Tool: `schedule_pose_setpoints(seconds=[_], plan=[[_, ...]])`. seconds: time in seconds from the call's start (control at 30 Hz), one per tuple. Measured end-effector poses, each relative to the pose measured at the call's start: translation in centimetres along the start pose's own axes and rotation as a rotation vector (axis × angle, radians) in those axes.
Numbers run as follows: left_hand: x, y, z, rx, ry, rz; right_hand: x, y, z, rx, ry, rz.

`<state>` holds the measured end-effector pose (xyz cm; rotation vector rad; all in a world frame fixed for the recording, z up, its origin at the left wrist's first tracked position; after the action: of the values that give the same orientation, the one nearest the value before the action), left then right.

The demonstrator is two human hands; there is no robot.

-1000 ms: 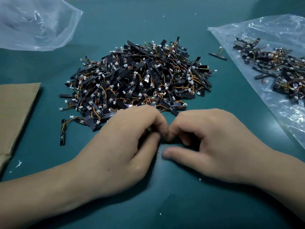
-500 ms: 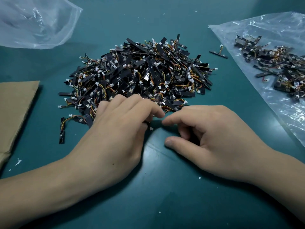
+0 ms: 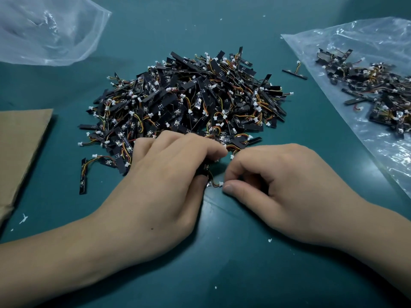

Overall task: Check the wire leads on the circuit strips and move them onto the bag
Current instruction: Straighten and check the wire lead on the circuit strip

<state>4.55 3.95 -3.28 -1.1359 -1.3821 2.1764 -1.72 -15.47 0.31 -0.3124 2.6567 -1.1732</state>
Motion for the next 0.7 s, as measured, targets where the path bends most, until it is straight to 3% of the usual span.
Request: schedule_pose_setpoints(seconds=[0.4,0.53,0.7], plan=[[-0.6,-0.7,1.3,0.190,0.014,-0.046,0.0,-0.1,0.1,-0.058,-0.049,-0.008],[-0.6,-0.6,1.9,0.431,-0.078,-0.046,0.0,-0.1,0.0,-0.003,-0.053,0.017],[-0.9,-1.1,1.8,0.385,-0.061,-0.009,0.3,0.2,0.0,0.026,-0.053,0.065]])
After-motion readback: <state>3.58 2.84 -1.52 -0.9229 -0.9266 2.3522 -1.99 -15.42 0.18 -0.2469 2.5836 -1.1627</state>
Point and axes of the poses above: each hand's wrist, its own x-axis away from the middle knuckle, its own y-axis out of the palm, z = x × y, the point moved 2 cm from there along -x, towards the middle knuckle, and after that the axes turned 14 degrees about -x, right-handed, at the moved point
